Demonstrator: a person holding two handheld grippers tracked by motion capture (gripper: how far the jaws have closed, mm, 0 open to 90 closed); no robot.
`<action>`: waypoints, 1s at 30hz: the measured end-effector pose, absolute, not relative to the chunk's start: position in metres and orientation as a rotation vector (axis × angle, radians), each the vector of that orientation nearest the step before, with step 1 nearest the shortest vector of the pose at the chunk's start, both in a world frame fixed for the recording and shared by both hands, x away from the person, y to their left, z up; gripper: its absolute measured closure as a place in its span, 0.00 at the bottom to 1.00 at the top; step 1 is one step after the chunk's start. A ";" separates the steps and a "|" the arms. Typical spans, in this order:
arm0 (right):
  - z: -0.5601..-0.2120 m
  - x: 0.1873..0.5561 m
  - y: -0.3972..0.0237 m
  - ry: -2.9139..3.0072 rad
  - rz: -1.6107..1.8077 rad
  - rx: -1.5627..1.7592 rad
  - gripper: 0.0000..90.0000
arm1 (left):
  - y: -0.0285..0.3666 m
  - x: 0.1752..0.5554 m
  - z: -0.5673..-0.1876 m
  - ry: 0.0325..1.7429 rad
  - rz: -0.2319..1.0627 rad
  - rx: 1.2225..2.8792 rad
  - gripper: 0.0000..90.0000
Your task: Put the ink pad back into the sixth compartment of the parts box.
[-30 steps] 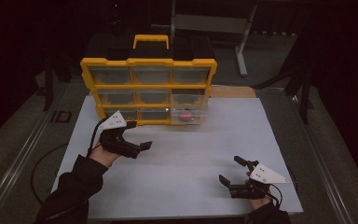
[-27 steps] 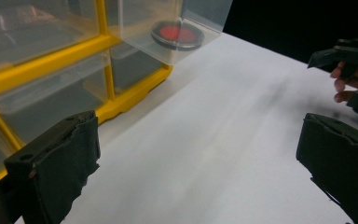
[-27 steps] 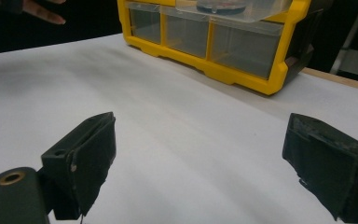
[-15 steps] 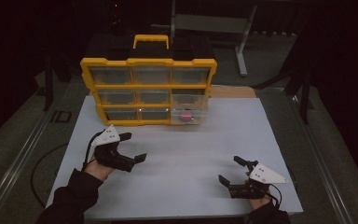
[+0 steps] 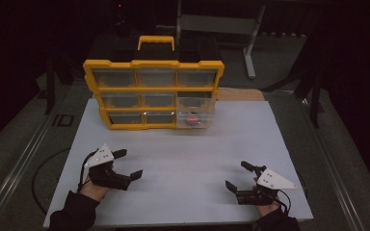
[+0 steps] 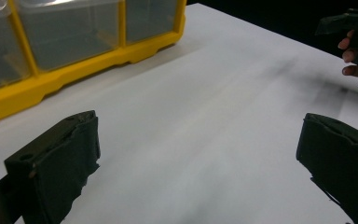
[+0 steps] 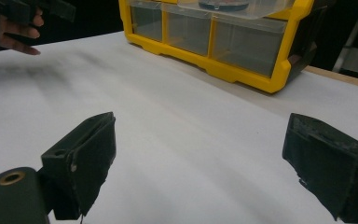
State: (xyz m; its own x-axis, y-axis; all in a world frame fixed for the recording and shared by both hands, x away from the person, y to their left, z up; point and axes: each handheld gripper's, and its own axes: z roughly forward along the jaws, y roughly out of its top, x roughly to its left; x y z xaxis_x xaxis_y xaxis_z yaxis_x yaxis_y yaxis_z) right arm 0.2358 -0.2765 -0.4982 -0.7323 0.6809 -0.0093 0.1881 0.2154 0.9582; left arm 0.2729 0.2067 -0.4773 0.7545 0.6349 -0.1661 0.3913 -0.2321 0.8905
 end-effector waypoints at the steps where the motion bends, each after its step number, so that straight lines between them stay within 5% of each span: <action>1: -0.498 0.236 -0.276 2.066 1.534 0.805 0.11 | 0.209 0.272 -0.478 0.797 0.289 1.855 0.00; 30: -0.498 0.235 -0.276 2.074 1.530 0.798 0.11 | 0.223 0.241 -0.515 1.012 0.556 1.834 0.00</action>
State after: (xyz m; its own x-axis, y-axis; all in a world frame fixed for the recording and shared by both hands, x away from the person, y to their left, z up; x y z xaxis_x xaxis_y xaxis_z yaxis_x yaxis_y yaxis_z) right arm 0.2351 -0.2759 -0.4984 -0.7368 0.6761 -0.0106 0.1892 0.2211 0.9567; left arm 0.2411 0.2233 -0.5155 0.5566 0.8294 -0.0472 0.4051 -0.2214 0.8870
